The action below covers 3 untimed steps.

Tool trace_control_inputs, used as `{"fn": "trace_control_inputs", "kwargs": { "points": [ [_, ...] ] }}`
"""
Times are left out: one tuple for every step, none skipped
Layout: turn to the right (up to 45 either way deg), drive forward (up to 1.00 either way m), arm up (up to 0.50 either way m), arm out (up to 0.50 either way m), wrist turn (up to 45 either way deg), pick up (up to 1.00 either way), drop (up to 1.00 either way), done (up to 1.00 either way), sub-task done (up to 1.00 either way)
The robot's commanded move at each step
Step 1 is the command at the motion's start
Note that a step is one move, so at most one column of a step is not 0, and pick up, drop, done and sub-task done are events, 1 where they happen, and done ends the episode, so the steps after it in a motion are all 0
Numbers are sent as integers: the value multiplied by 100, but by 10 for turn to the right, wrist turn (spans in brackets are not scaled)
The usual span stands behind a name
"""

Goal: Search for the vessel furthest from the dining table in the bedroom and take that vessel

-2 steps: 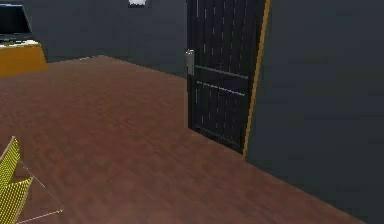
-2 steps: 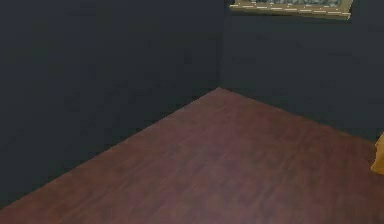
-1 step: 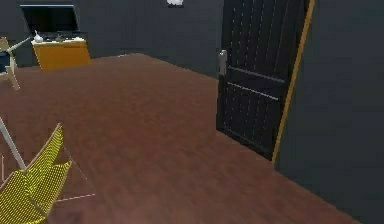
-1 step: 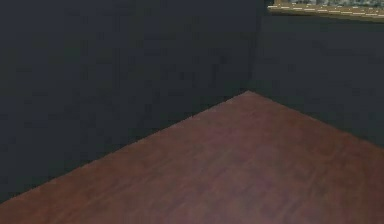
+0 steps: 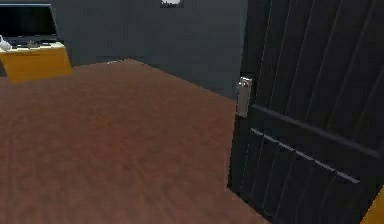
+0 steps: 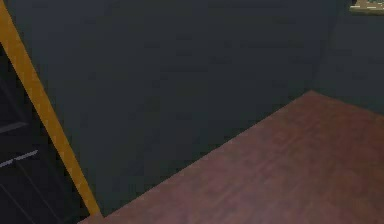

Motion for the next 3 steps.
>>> {"fn": "trace_control_inputs", "kwargs": {
  "points": [
    [-60,0,0,0,0,0,0,0,0],
    [0,30,0,0,0,0,0,0,0],
    [-300,0,0,0,0,0,0,0,0]
  ]
}}
